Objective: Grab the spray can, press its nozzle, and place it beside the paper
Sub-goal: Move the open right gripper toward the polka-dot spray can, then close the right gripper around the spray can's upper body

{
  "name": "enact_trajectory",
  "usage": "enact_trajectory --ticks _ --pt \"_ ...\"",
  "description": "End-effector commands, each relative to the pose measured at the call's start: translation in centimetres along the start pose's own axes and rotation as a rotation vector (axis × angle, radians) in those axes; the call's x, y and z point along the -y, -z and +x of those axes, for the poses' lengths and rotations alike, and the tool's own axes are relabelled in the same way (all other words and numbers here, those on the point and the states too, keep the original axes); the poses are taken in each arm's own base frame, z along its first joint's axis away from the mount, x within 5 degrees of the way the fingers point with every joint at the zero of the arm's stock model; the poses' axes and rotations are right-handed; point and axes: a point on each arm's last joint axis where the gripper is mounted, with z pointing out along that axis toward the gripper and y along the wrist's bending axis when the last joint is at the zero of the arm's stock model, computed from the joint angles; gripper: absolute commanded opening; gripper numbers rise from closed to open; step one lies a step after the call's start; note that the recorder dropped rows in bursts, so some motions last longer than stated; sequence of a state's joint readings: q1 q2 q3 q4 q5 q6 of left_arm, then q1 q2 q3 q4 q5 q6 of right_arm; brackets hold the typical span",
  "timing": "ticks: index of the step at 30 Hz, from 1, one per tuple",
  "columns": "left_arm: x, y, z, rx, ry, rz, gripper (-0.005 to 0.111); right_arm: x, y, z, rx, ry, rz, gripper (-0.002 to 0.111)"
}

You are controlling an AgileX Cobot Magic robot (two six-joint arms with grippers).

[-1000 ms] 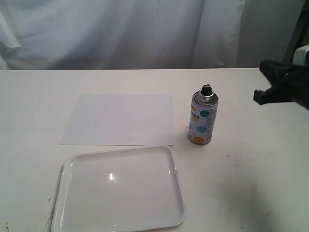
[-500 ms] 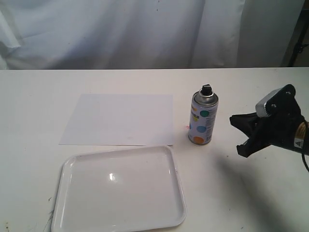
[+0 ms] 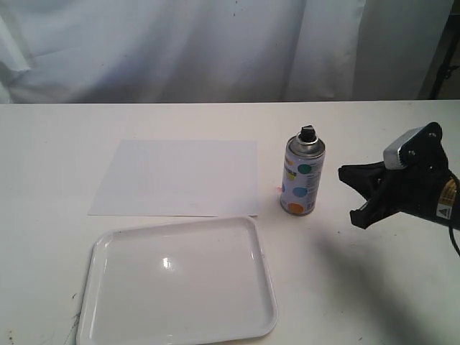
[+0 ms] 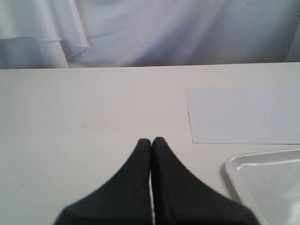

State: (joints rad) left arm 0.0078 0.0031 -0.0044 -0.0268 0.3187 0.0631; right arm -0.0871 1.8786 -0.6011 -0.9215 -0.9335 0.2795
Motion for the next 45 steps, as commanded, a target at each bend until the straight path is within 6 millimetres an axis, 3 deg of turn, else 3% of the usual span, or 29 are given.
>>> enact_trajectory --ticks 1,11,15,18,23,25,45 --pt "0.0 0.0 0.1 0.003 0.011 0.000 0.000 0.0 0.1 0.3 -0.020 -0.021 0.000 0.000" --pt "0.0 0.0 0.1 0.003 0.011 0.000 0.000 -1.0 -0.5 0.0 -0.023 -0.095 -0.035 0.000" --pt "0.0 0.0 0.1 0.003 0.011 0.000 0.000 -1.5 -0.8 0.0 -0.029 -0.094 -0.056 0.011" --pt "0.0 0.0 0.1 0.003 0.011 0.000 0.000 -1.6 -0.8 0.0 -0.032 -0.113 -0.063 0.029" --pt "0.0 0.0 0.1 0.003 0.011 0.000 0.000 -1.8 -0.8 0.0 -0.043 -0.160 -0.083 0.076" --pt "0.0 0.0 0.1 0.003 0.011 0.000 0.000 -1.7 -0.8 0.0 -0.039 -0.198 -0.071 0.085" --pt "0.0 0.0 0.1 0.003 0.011 0.000 0.000 -2.1 -2.7 0.0 -0.008 -0.171 -0.013 0.087"
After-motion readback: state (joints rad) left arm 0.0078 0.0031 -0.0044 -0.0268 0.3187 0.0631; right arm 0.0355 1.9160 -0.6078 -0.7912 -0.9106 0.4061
